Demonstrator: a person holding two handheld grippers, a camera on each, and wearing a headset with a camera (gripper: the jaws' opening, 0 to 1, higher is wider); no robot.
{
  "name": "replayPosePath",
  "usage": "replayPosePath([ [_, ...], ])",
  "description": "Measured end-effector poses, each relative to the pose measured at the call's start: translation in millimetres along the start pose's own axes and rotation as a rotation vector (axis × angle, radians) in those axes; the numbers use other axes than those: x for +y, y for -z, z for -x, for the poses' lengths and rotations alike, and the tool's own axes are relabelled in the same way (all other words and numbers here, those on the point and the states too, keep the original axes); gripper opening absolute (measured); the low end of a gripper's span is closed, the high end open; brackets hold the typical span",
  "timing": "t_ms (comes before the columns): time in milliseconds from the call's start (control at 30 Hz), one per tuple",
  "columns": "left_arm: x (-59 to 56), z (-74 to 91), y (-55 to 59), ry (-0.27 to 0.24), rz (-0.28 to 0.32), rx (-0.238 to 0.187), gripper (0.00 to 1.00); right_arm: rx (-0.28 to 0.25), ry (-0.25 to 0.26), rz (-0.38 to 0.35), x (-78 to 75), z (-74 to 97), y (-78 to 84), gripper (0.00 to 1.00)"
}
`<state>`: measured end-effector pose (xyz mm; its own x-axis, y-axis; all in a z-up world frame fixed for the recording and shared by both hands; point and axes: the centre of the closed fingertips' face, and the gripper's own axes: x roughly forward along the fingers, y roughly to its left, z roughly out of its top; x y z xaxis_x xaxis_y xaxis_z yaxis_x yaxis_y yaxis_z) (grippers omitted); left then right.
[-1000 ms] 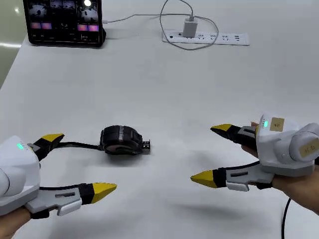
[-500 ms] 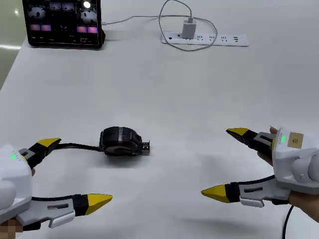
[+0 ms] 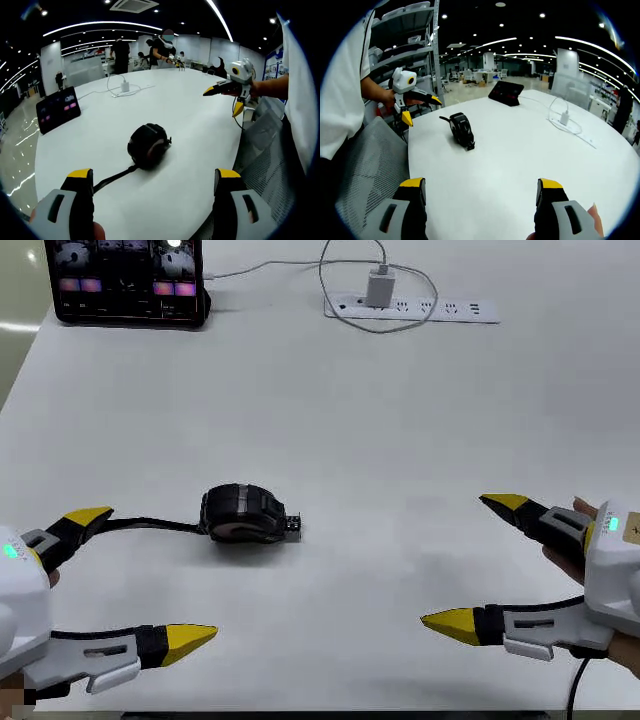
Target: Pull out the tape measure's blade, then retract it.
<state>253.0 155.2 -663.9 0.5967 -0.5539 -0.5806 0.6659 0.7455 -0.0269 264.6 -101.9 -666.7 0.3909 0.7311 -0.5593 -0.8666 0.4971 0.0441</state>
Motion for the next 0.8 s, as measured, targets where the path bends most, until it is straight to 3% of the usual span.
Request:
replayPosePath([
  [467, 2.4, 5.3, 4.3, -0.009, 0.005, 0.001, 0.99, -0.025, 0.041, -0.01, 7.8, 5.1, 3.9, 0.95],
  [800, 1.6, 9.5, 8.5, -0.016, 0.005, 0.009, 0.99, -0.003, 0.037, -0.031, 9.8, 10.0, 14.3, 0.99],
])
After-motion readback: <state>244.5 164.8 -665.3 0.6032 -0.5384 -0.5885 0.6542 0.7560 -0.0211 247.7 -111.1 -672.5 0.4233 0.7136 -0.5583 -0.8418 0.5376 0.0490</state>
